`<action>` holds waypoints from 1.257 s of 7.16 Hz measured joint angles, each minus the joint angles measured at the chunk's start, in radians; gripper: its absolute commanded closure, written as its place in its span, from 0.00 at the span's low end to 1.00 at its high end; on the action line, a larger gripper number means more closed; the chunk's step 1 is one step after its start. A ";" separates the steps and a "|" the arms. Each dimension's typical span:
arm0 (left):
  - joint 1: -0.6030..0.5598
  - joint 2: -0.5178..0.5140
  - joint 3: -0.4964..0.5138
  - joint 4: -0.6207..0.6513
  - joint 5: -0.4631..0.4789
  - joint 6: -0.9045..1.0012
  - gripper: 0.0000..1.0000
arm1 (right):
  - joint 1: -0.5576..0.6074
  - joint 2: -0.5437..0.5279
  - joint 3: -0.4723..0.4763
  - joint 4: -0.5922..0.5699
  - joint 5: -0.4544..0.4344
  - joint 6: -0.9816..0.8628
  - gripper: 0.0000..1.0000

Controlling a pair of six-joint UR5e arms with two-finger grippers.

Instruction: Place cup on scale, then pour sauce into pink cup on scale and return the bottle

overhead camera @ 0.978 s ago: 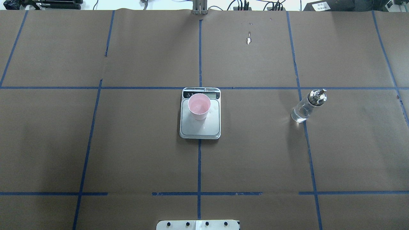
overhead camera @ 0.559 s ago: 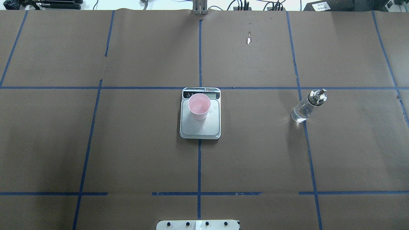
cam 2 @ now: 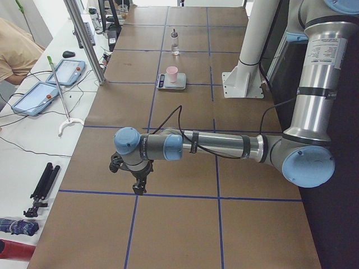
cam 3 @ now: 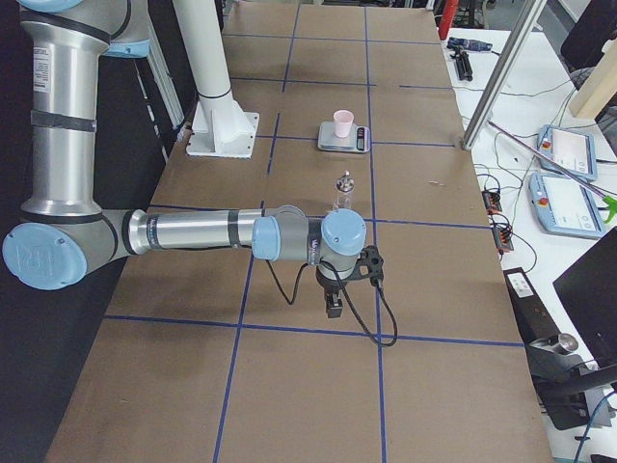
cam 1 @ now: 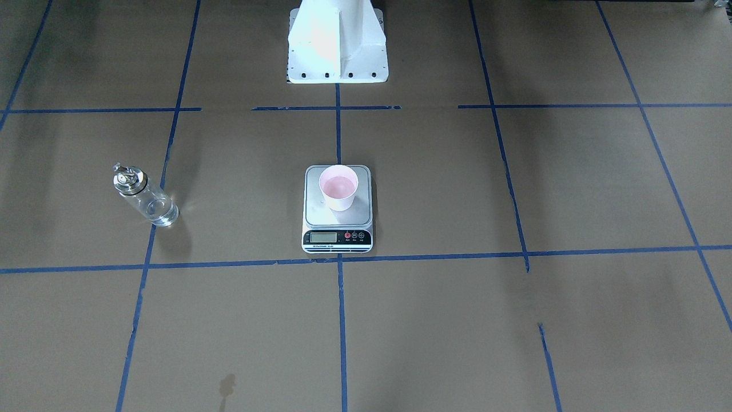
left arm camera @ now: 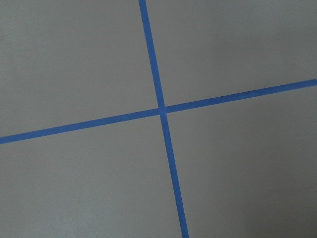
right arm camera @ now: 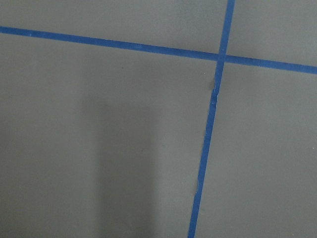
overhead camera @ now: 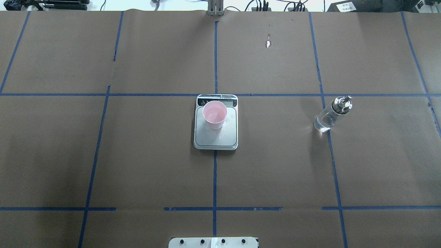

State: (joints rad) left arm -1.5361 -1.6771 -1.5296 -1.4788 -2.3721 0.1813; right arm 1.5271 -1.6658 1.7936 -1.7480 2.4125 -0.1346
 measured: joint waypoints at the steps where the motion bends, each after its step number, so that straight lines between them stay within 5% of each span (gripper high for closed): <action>1: 0.001 -0.001 0.001 -0.001 -0.002 0.000 0.00 | 0.013 0.003 0.015 -0.031 -0.006 -0.010 0.00; 9: 0.008 -0.010 -0.013 -0.015 -0.004 0.003 0.00 | 0.036 -0.007 0.072 -0.038 -0.012 -0.084 0.00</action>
State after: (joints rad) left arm -1.5284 -1.6871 -1.5424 -1.4934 -2.3757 0.1842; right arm 1.5630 -1.6731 1.8653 -1.7861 2.4001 -0.2187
